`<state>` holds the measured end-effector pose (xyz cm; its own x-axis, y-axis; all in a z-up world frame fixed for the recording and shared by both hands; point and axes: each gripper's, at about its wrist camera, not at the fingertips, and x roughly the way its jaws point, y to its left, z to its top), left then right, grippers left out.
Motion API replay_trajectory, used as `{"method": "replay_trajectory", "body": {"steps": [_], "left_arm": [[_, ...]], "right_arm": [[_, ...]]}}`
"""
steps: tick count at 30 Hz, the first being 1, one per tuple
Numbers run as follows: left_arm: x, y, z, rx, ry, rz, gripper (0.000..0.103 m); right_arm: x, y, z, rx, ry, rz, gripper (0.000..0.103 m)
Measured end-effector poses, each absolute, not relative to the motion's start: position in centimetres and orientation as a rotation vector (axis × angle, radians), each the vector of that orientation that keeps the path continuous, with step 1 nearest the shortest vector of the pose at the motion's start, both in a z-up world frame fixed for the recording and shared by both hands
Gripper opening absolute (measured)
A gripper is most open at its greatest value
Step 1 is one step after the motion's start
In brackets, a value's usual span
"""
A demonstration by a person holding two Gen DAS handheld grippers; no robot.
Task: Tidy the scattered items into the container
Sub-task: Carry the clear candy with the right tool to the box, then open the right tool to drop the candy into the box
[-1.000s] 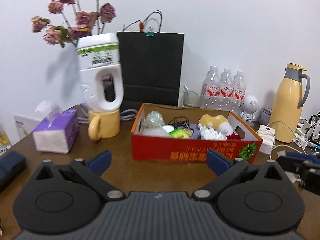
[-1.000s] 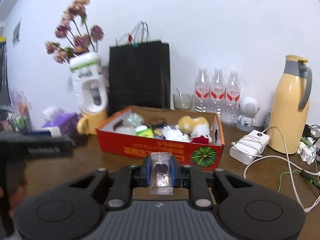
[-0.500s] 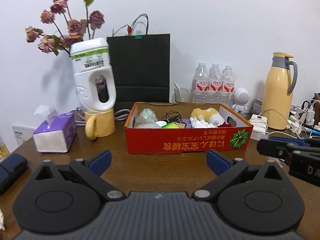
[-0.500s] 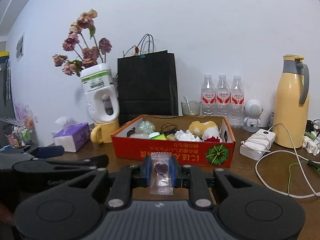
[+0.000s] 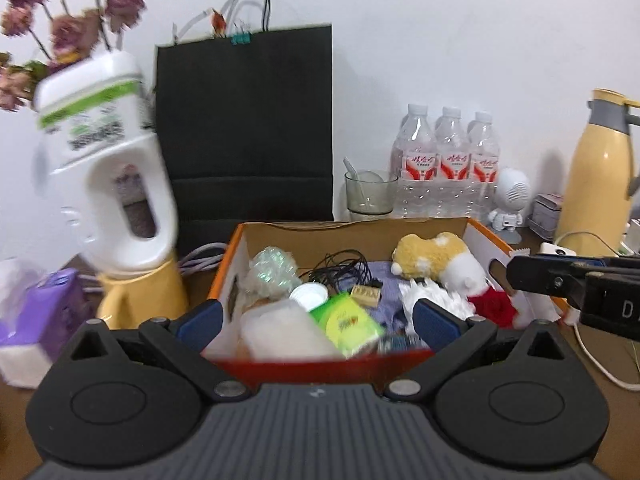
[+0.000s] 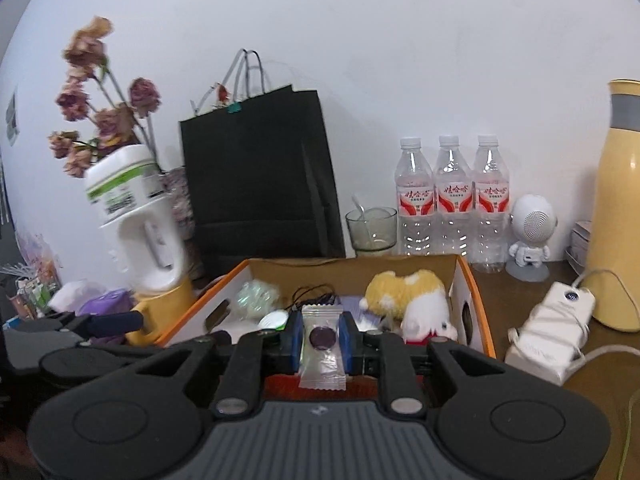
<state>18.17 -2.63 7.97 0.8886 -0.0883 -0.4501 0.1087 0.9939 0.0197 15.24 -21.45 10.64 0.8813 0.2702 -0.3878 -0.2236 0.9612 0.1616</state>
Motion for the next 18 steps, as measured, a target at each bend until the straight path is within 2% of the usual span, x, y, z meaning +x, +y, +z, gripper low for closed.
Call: {"method": "replay_trajectory", "body": {"steps": [3, 10, 18], "left_arm": [[21.6, -2.7, 7.6, 0.014, 0.512, -0.104, 0.103], [29.6, -2.9, 7.3, 0.013, 0.696, -0.097, 0.103], [35.5, -0.9, 5.3, -0.153, 0.904, -0.078, 0.103]], "right_arm": [[19.3, -21.8, 10.7, 0.109, 0.462, 0.247, 0.018], [29.7, -22.6, 9.2, 0.169, 0.718, 0.269, 0.018], [36.4, -21.9, 6.4, 0.157, 0.946, 0.224, 0.018]]}}
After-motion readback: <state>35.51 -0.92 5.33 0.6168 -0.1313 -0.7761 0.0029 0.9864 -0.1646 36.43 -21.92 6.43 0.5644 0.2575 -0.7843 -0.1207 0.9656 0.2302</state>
